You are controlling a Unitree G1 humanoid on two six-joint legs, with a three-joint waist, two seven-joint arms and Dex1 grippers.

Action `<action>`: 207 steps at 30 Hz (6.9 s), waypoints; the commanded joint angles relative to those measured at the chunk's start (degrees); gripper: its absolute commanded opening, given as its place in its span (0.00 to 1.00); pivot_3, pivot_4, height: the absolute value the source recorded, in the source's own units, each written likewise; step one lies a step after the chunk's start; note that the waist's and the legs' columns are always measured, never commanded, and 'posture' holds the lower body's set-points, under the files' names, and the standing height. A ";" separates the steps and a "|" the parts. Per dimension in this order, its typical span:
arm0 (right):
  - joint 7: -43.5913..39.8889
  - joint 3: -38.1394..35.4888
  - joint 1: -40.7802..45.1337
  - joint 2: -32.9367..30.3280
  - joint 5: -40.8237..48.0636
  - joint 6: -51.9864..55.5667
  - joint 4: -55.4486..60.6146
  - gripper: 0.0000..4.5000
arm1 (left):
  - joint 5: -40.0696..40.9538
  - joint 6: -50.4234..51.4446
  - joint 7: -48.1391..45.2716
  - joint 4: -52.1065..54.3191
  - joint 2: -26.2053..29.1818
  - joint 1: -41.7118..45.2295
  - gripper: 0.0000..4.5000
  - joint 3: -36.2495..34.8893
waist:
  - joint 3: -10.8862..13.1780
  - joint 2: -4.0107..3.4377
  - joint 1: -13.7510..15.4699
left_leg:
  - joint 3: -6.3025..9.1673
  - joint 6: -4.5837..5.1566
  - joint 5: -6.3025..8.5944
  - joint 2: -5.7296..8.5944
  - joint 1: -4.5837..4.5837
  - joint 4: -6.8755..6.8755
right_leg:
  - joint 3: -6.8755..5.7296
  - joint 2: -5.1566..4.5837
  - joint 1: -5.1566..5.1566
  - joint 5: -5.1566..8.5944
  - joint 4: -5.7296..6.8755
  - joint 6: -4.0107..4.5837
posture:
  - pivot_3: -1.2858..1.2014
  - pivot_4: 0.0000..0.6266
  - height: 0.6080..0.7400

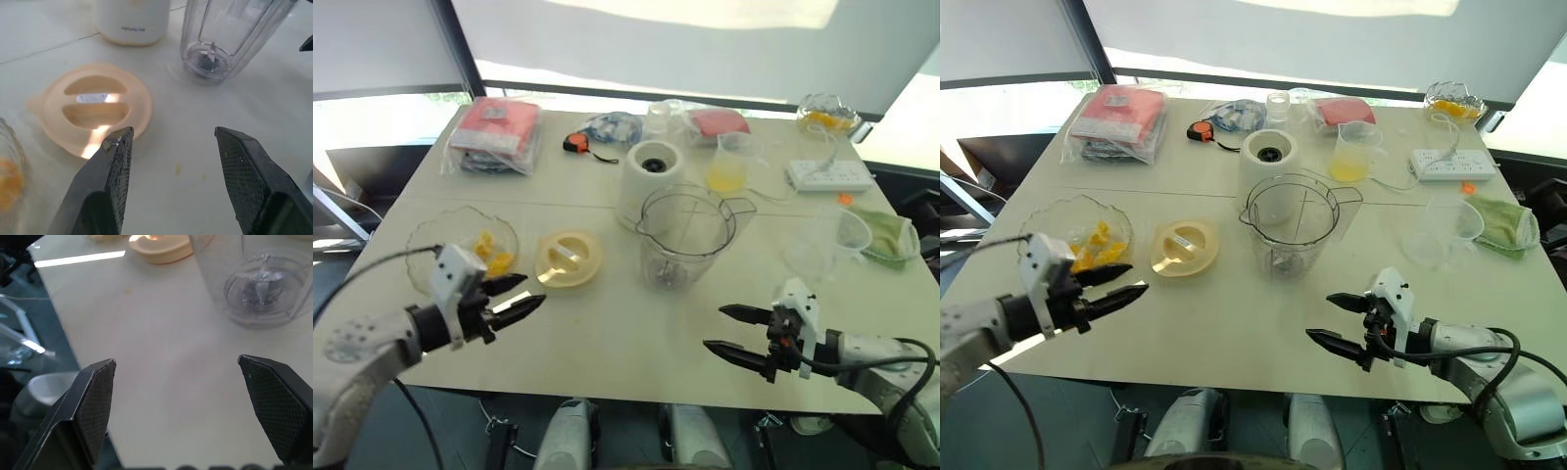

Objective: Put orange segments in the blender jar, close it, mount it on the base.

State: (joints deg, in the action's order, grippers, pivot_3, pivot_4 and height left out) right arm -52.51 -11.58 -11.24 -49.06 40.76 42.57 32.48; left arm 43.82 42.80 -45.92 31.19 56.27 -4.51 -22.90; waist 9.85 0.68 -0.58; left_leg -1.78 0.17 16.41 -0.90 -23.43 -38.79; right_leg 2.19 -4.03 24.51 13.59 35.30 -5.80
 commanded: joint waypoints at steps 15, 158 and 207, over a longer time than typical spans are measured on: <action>10.55 -7.16 5.77 -6.43 22.84 11.38 17.17 0.93 | -17.11 29.52 17.98 -34.59 0.36 43.92 0.61 16.30 | 0.26 0.59 0.01 | 0.04 0.05 -0.01 0.03 -0.04 -0.03 | -0.16 0.46 -0.07 -0.16 0.01 -0.29 | 0.52 0.24 1.00; 38.79 -10.62 -4.45 23.35 -11.26 -20.17 -1.01 0.95 | -24.90 -13.92 -18.14 -51.26 -36.53 71.63 0.85 21.43 | 0.14 0.55 -0.23 | 0.32 0.01 -0.14 0.04 0.07 -0.34 | -0.56 0.55 -0.10 -0.25 0.83 -0.43 | 0.52 0.24 1.00; 55.00 -12.47 25.96 20.24 -35.47 -45.67 -63.38 0.95 | 7.60 14.78 1.81 2.48 -13.77 32.53 0.85 13.49 | 0.12 0.22 -0.77 | -0.18 -0.25 -0.28 0.04 0.87 -0.26 | 0.15 0.65 -0.61 -0.13 0.88 -0.15 | 0.52 0.24 1.00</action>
State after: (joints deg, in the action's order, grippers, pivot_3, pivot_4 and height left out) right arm 1.90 -23.34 13.68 -27.61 5.71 -1.28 -30.57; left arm 50.72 59.05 -44.38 32.39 41.96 27.43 -9.69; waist 9.97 0.90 -1.35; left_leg -1.97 -0.08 16.13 -0.86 -22.53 -39.05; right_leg 2.34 -3.38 23.86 13.46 36.17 -5.95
